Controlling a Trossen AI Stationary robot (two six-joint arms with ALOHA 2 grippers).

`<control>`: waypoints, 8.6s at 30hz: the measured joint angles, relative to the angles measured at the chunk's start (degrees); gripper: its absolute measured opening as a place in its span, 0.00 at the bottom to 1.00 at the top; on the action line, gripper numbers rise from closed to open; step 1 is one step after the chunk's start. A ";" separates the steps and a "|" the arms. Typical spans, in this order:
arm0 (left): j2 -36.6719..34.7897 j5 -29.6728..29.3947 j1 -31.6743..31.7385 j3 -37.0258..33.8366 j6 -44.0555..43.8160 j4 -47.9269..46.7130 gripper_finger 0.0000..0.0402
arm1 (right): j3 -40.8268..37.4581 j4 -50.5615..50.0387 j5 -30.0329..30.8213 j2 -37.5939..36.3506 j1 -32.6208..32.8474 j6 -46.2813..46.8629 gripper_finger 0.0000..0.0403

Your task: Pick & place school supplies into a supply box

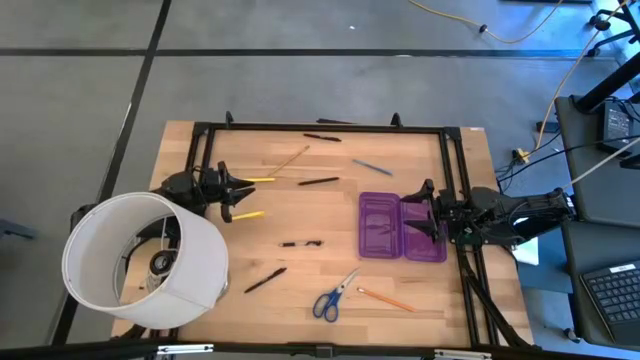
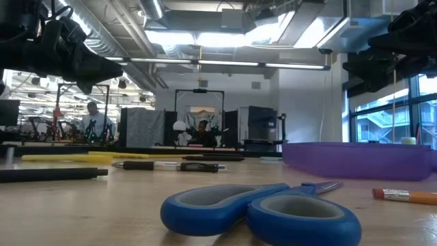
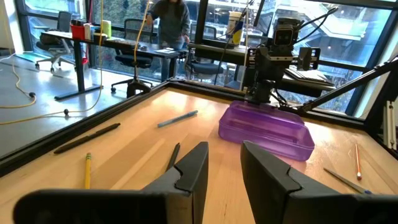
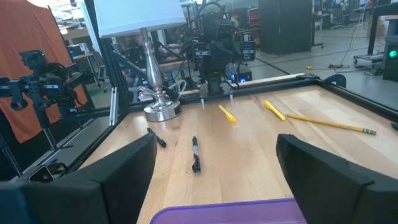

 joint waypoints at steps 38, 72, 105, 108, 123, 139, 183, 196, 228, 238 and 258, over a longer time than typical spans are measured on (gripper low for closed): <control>0.00 -0.02 -0.01 0.00 0.00 0.03 0.22 | 0.01 0.00 0.00 -0.01 0.00 0.17 0.83; -0.01 -7.44 0.05 0.00 -1.24 2.19 0.42 | -0.03 1.62 3.12 0.01 0.00 9.38 0.83; 0.01 -7.40 0.05 0.00 -1.54 1.56 0.43 | 53.15 -44.43 7.39 82.46 -39.49 -5.84 0.83; 0.01 -7.40 0.05 0.00 -1.53 1.56 0.44 | 53.13 -41.74 6.60 86.17 -41.24 -7.37 0.83; 0.01 -7.40 0.05 0.00 -1.53 1.55 0.43 | 53.10 -36.11 -0.57 96.71 -43.41 -11.30 0.83; 0.00 -7.43 0.04 0.00 -1.53 1.43 0.43 | 53.15 -33.37 -2.59 100.01 -43.45 -12.30 0.83; 0.00 -7.45 0.05 0.00 -1.53 1.45 0.43 | 52.88 -33.51 -1.68 98.84 -43.08 -6.01 0.11; 0.02 -8.34 0.03 0.00 -1.51 1.45 0.43 | 52.91 -39.12 -2.72 82.89 -38.74 -9.17 0.03; 0.01 -10.86 0.04 0.00 -1.51 1.47 0.43 | 53.26 -37.09 2.65 99.92 -40.08 -13.45 0.45; 0.01 -10.84 0.04 0.00 -1.51 1.47 0.43 | 53.19 -37.07 -3.00 100.05 -42.58 -11.81 0.23; 0.01 -10.85 0.04 0.00 -1.51 1.46 0.43 | 52.82 -37.29 -1.45 95.44 -42.48 -11.81 0.05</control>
